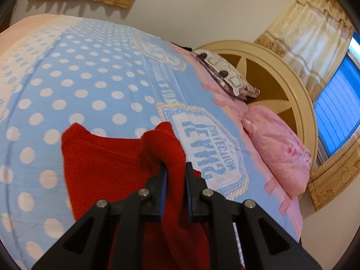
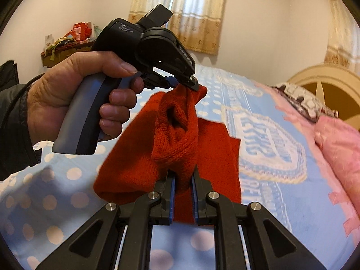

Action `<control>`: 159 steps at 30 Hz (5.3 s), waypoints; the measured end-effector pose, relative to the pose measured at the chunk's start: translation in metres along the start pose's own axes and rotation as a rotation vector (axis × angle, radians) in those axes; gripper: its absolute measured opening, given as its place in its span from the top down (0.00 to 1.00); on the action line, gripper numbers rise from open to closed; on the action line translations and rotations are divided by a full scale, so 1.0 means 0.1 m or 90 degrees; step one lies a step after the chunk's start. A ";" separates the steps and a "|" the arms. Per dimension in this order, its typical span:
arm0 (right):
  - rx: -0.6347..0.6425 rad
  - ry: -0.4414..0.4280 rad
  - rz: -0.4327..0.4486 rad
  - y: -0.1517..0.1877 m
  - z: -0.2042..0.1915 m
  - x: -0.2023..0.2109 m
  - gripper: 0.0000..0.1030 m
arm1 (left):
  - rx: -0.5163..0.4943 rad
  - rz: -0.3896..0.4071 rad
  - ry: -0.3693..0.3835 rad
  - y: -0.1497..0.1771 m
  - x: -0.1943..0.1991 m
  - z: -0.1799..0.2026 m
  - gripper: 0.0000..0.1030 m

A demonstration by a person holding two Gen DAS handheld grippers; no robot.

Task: Fold small clothes

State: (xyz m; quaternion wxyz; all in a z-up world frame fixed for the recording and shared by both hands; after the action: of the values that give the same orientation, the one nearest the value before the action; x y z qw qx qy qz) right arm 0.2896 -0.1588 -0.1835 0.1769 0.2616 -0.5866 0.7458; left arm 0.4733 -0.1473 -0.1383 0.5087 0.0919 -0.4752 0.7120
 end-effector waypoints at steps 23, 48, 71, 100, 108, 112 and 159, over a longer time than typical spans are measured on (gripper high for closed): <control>-0.174 -0.084 -0.103 0.49 0.46 -0.06 0.90 | -0.184 -0.052 -0.070 0.37 -0.59 0.57 0.86; -0.285 -0.138 -0.112 -0.04 1.33 -0.16 0.33 | -0.262 0.058 -0.193 1.14 0.67 -0.01 0.35; -0.303 -0.102 -0.184 -0.04 1.41 -1.32 0.83 | -0.230 0.036 -0.162 1.40 0.48 -0.16 0.16; -0.214 -0.113 -0.175 0.29 1.14 -0.84 0.37 | -0.203 0.016 -0.258 1.12 0.21 -0.25 0.03; -0.087 0.030 -0.061 -0.08 1.01 -0.35 0.37 | -0.206 0.022 -0.258 1.18 0.23 -0.19 0.03; -0.029 0.048 -0.095 -0.12 0.85 -0.45 0.43 | -0.200 0.023 -0.257 1.19 0.24 -0.18 0.03; -0.083 -0.112 -0.151 -0.23 1.08 -1.06 0.38 | -0.157 0.019 -0.211 1.42 0.41 -0.23 0.00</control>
State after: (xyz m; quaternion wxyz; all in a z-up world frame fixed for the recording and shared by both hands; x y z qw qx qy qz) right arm 0.4073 -0.2530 -0.2103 0.2283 0.3815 -0.6119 0.6542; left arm 0.3466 -0.1080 -0.2079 0.4206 0.1378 -0.6373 0.6308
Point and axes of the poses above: each gripper's, at about its wrist camera, not at the fingertips, and x roughly against the way its jaws point, z to its right, y to its underside, the point moved 8 cm from there along -x, roughly the way its jaws point, and after that the axes turned 1 degree about -z, right-handed, at the moved point
